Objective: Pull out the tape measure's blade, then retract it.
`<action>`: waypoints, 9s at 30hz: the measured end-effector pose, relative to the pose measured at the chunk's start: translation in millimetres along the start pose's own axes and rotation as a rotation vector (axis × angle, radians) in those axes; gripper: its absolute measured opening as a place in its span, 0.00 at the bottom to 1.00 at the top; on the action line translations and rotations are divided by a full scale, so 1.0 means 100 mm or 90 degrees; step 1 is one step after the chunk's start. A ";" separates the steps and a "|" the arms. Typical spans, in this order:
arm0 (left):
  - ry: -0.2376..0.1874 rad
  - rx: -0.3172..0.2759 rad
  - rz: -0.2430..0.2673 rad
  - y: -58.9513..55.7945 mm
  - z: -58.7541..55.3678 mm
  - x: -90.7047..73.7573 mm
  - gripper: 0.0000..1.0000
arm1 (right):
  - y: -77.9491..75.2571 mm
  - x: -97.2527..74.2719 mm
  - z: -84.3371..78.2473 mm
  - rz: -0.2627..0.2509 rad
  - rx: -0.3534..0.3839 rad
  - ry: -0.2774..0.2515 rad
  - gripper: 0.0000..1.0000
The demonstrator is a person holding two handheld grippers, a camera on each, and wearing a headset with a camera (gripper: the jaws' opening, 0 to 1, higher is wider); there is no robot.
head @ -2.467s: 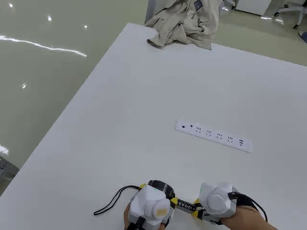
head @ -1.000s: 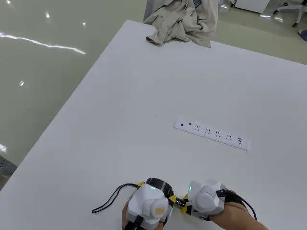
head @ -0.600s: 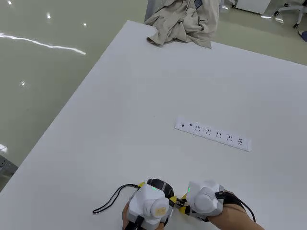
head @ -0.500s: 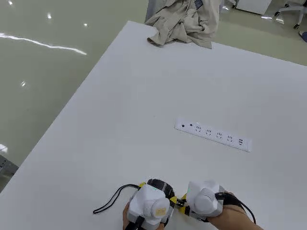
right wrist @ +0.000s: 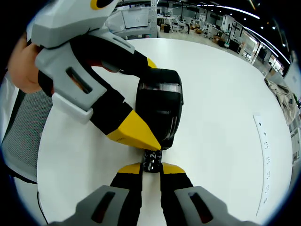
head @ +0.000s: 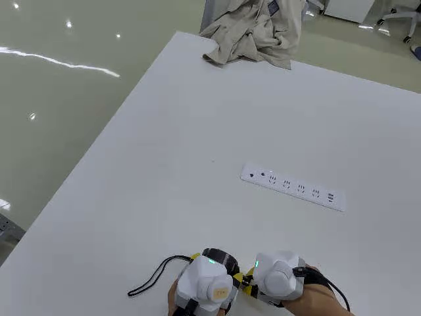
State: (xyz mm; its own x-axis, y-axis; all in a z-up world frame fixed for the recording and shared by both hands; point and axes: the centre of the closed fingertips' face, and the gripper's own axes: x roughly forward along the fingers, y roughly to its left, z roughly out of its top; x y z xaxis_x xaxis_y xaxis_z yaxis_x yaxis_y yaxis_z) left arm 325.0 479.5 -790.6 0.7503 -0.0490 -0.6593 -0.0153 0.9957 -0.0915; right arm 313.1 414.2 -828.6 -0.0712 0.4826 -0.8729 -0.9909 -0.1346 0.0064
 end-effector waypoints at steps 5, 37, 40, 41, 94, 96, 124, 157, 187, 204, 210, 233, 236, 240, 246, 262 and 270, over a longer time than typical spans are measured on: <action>0.003 0.002 -0.001 0.00 0.00 -0.01 0.57 | 0.00 0.00 0.02 0.003 0.000 0.000 0.13; 0.005 0.000 -0.001 0.00 0.00 0.00 0.57 | -0.01 0.04 0.07 -0.002 -0.015 0.006 0.13; 0.005 0.000 0.000 0.00 0.00 -0.01 0.57 | -0.01 0.03 0.08 -0.003 -0.015 0.009 0.13; 0.004 0.000 0.000 0.00 0.00 0.00 0.57 | -0.01 0.03 0.07 -0.002 -0.010 0.007 0.13; 0.022 -0.014 -0.018 0.01 0.01 -0.02 0.61 | -0.06 -0.04 0.05 -0.062 0.065 -0.010 0.24; 0.020 -0.010 -0.018 0.01 0.02 -0.02 0.62 | -0.07 -0.04 0.05 -0.067 0.077 -0.016 0.25; 0.031 0.032 -0.029 0.04 -0.05 -0.26 0.74 | 0.14 -0.32 0.17 -0.132 0.209 -0.093 0.31; 0.043 0.094 -0.052 0.33 -0.34 -0.63 0.82 | 0.58 -0.63 0.15 -0.214 0.373 -0.192 0.48; 0.032 0.092 -0.065 0.50 -0.46 -1.04 0.91 | 0.89 -1.11 0.06 -0.312 0.475 -0.255 0.62; 0.016 0.088 -0.075 0.58 -0.47 -1.37 0.96 | 1.17 -1.28 0.11 -0.320 0.486 -0.270 0.71; 0.007 0.083 -0.077 0.60 -0.43 -1.53 0.98 | 1.24 -1.36 0.08 -0.324 0.483 -0.270 0.76; 0.009 0.071 -0.087 0.58 -0.48 -1.84 1.00 | 1.47 -1.76 0.04 -0.360 0.512 -0.279 0.89; 0.013 0.069 -0.091 0.56 -0.51 -1.88 1.00 | 1.49 -1.82 0.06 -0.363 0.511 -0.279 0.91; 0.020 0.071 -0.094 0.56 -0.55 -1.91 1.00 | 1.51 -1.90 0.10 -0.363 0.514 -0.288 0.93; 0.022 0.059 -0.096 0.58 -0.57 -1.97 1.00 | 1.58 -1.98 0.12 -0.366 0.521 -0.284 0.98; 0.030 0.066 -0.097 0.57 -0.57 -2.10 1.00 | 1.75 -1.98 0.29 -0.347 0.519 -0.289 1.00; 0.028 0.058 -0.089 0.62 -0.56 -2.14 1.00 | 1.77 -2.03 0.27 -0.351 0.516 -0.282 1.00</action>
State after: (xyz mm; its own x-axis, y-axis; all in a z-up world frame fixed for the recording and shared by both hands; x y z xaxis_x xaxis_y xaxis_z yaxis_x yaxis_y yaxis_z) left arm 126.1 546.9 -697.0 0.7112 -0.1896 -0.6769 0.1492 0.9817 -0.1181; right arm 149.0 315.3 -636.8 0.5354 0.5933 -0.6011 -0.6679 0.7331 0.1286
